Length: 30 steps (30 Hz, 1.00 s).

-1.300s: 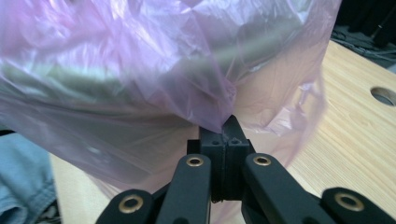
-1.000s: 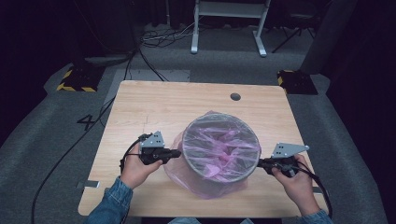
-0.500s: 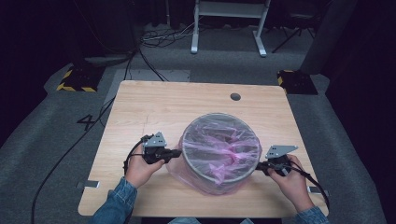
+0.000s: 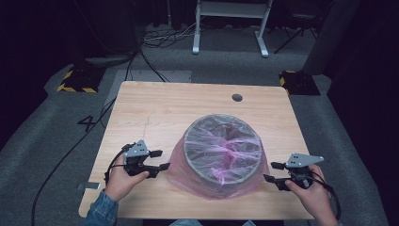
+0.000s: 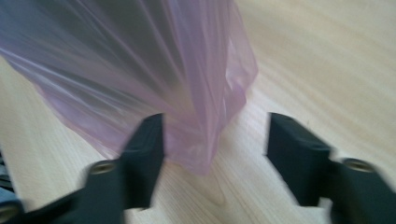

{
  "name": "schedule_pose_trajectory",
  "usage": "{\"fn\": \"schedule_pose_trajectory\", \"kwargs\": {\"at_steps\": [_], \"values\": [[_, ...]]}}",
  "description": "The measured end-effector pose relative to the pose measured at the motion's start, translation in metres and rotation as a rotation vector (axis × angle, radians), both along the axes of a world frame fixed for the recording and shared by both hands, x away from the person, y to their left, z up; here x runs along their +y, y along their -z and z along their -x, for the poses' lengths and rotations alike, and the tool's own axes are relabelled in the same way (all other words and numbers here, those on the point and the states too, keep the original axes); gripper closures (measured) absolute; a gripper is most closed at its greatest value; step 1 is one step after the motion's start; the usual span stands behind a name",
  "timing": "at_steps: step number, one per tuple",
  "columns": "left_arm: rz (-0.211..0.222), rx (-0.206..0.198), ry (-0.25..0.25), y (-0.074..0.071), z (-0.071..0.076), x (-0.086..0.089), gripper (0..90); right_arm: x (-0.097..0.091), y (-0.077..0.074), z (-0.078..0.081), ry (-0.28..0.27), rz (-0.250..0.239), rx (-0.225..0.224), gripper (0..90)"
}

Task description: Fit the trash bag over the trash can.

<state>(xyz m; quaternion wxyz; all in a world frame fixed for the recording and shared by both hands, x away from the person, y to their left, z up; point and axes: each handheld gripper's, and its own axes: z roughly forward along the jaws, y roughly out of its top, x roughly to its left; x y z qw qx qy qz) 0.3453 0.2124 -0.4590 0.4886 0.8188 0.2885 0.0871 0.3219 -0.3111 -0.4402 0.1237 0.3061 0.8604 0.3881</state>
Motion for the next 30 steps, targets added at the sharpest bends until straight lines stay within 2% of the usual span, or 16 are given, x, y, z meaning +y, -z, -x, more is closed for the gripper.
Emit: {"fn": "schedule_pose_trajectory", "kwargs": {"at_steps": [3,6,9,10,11,13,14,15,17,18,19,21,23,26,28,30], "values": [[0.055,-0.042,0.034,-0.016,0.005,-0.001,27.4,0.003,-0.014,0.004,-0.030,-0.039,-0.041,25.7],[0.045,-0.089,0.074,-0.030,0.005,-0.015,24.6,0.013,-0.029,0.004,-0.075,-0.078,-0.074,22.3],[0.054,-0.099,0.101,-0.035,0.000,-0.030,22.2,0.025,-0.039,0.000,-0.110,-0.121,-0.086,24.3],[0.060,-0.095,0.106,-0.035,-0.002,-0.035,22.0,0.028,-0.041,-0.002,-0.118,-0.139,-0.088,27.9],[0.056,-0.095,0.105,-0.034,-0.005,-0.039,22.1,0.030,-0.042,-0.005,-0.126,-0.149,-0.087,35.6],[0.053,-0.090,0.109,-0.032,-0.011,-0.045,23.7,0.033,-0.043,-0.010,-0.153,-0.136,-0.075,61.8],[0.067,-0.081,0.119,-0.030,-0.015,-0.050,25.9,0.033,-0.043,-0.011,-0.158,-0.136,-0.066,69.6],[0.067,-0.079,0.128,-0.029,-0.016,-0.051,36.5,0.033,-0.043,-0.014,-0.164,-0.140,-0.062,82.7],[0.089,-0.090,0.131,-0.029,-0.019,-0.054,52.4,0.034,-0.043,-0.016,-0.151,-0.146,-0.071,89.8],[0.099,-0.092,0.144,-0.029,-0.020,-0.054,62.1,0.034,-0.043,-0.016,-0.142,-0.149,-0.077,90.0],[0.111,-0.085,0.144,-0.029,-0.021,-0.054,75.6,0.034,-0.043,-0.017,-0.133,-0.151,-0.083,90.0],[0.096,-0.075,0.139,-0.030,-0.022,-0.056,90.0,0.034,-0.042,-0.019,-0.108,-0.142,-0.089,90.0],[0.052,-0.071,0.137,-0.028,-0.023,-0.057,90.0,0.034,-0.040,-0.022,-0.089,-0.113,-0.088,90.0],[0.024,-0.051,0.129,-0.022,-0.026,-0.058,90.0,0.035,-0.036,-0.025,-0.077,-0.089,-0.081,90.0],[-0.005,-0.040,0.117,-0.016,-0.027,-0.058,90.0,0.035,-0.030,-0.028,-0.075,-0.077,-0.060,90.0],[-0.036,-0.011,0.106,-0.008,-0.029,-0.057,90.0,0.034,-0.022,-0.030,-0.069,-0.053,-0.038,90.0]]}}
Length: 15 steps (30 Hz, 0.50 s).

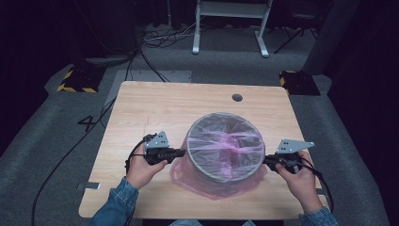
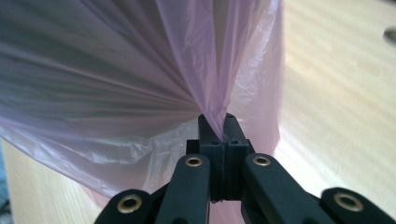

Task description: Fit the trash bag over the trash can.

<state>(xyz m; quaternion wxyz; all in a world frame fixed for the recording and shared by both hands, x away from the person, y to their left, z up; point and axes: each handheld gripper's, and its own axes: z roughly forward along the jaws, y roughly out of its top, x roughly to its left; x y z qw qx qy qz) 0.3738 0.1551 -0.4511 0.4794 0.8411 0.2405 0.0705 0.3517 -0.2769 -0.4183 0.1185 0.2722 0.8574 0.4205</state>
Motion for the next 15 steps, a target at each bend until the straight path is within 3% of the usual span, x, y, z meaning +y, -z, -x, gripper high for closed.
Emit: {"fn": "schedule_pose_trajectory", "kwargs": {"at_steps": [7,9,11,15], "values": [[-0.115,0.051,-0.022,0.023,0.001,0.002,90.0,-0.008,0.032,-0.002,0.016,0.067,0.094,90.0],[-0.147,0.059,-0.036,0.030,0.001,0.003,90.0,-0.010,0.043,-0.001,0.024,0.108,0.124,90.0],[-0.157,0.068,-0.049,0.035,0.002,0.004,90.0,-0.013,0.050,-0.001,0.031,0.119,0.145,90.0],[-0.153,0.070,-0.066,0.036,0.006,0.006,90.0,-0.021,0.054,0.003,0.047,0.094,0.160,90.0]]}}
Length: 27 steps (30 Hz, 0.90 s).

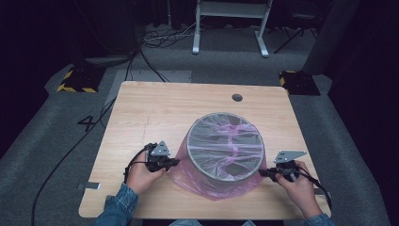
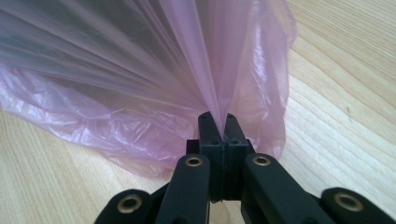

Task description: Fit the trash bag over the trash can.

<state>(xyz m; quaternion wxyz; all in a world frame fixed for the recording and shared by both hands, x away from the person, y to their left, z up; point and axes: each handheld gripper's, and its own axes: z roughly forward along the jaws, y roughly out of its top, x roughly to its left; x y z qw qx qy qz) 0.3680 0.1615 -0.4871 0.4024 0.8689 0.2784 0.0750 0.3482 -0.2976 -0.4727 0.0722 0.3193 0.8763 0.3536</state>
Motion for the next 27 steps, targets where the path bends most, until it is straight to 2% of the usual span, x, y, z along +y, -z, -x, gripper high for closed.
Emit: {"fn": "schedule_pose_trajectory", "kwargs": {"at_steps": [1,2,3,4,5,7,8,11,14,18,22,27], "values": [[0.002,-0.008,-0.006,-0.001,0.001,0.002,90.0,0.000,-0.001,0.001,0.001,0.006,-0.001,90.0],[0.010,-0.030,-0.016,-0.003,0.003,0.005,85.4,-0.001,-0.002,0.002,-0.005,0.014,-0.006,88.3],[0.032,-0.042,-0.016,-0.005,0.005,0.007,74.1,-0.002,-0.006,0.003,0.002,0.021,-0.026,78.6],[0.084,-0.040,-0.014,-0.008,0.007,0.010,67.0,-0.002,-0.008,0.004,0.010,0.012,-0.039,69.3],[0.112,-0.040,-0.010,-0.011,0.008,0.013,57.0,-0.004,-0.012,0.006,0.021,-0.023,-0.055,56.9],[0.155,-0.066,-0.015,-0.019,0.013,0.018,42.3,-0.006,-0.023,0.011,0.020,-0.067,-0.082,41.2],[0.167,-0.081,-0.015,-0.024,0.015,0.021,38.3,-0.006,-0.027,0.012,0.017,-0.075,-0.091,35.7],[0.194,-0.112,-0.030,-0.036,0.020,0.028,33.2,-0.008,-0.046,0.019,-0.005,-0.109,-0.129,26.9],[0.174,-0.147,-0.058,-0.045,0.023,0.034,29.6,-0.009,-0.064,0.024,-0.001,-0.132,-0.164,22.7],[0.152,-0.167,-0.104,-0.050,0.026,0.041,28.2,-0.009,-0.088,0.026,-0.001,-0.171,-0.188,19.9],[0.159,-0.163,-0.139,-0.050,0.028,0.046,28.2,-0.009,-0.114,0.024,-0.001,-0.200,-0.208,17.4],[0.150,-0.153,-0.146,-0.044,0.029,0.049,28.0,-0.007,-0.138,0.019,-0.007,-0.228,-0.236,17.6]]}}
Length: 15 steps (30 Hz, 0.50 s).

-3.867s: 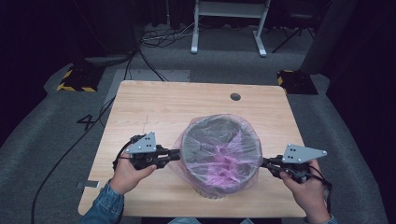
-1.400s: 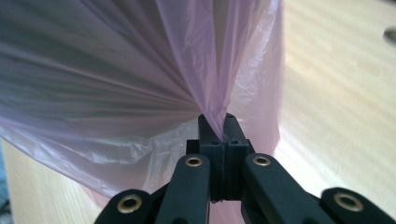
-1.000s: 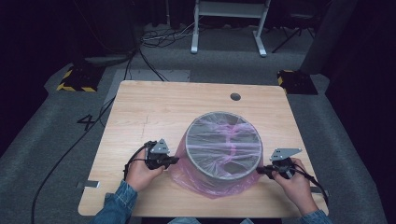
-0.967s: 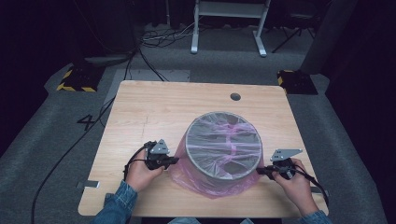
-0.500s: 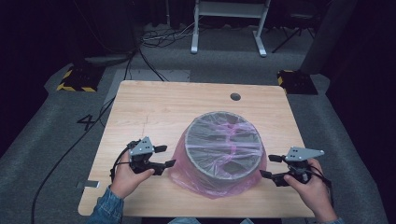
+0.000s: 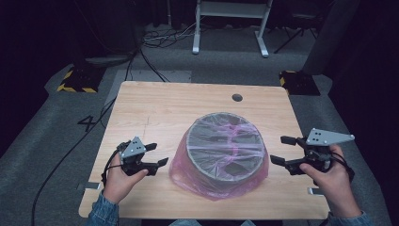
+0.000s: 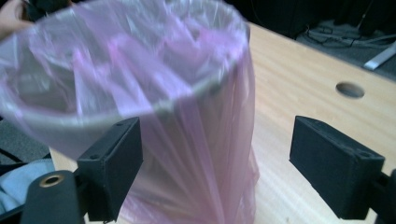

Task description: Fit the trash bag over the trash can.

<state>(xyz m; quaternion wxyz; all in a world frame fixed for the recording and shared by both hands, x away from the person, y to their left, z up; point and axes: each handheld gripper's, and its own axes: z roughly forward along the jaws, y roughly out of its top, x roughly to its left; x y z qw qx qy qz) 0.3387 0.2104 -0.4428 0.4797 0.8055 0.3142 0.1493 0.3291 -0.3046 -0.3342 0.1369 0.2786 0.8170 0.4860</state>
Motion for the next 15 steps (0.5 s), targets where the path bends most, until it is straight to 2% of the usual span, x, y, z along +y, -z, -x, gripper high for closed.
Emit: {"fn": "schedule_pose_trajectory", "kwargs": {"at_steps": [7,11,15], "values": [[0.014,0.013,-0.019,0.004,0.003,0.009,27.9,0.003,-0.031,-0.009,-0.017,0.008,-0.042,17.2],[0.018,0.015,-0.029,0.005,0.003,0.012,28.0,0.007,-0.045,-0.013,-0.022,0.021,-0.065,16.9],[0.025,0.017,-0.036,0.006,0.003,0.014,28.0,0.012,-0.057,-0.017,-0.030,0.013,-0.084,16.5]]}}
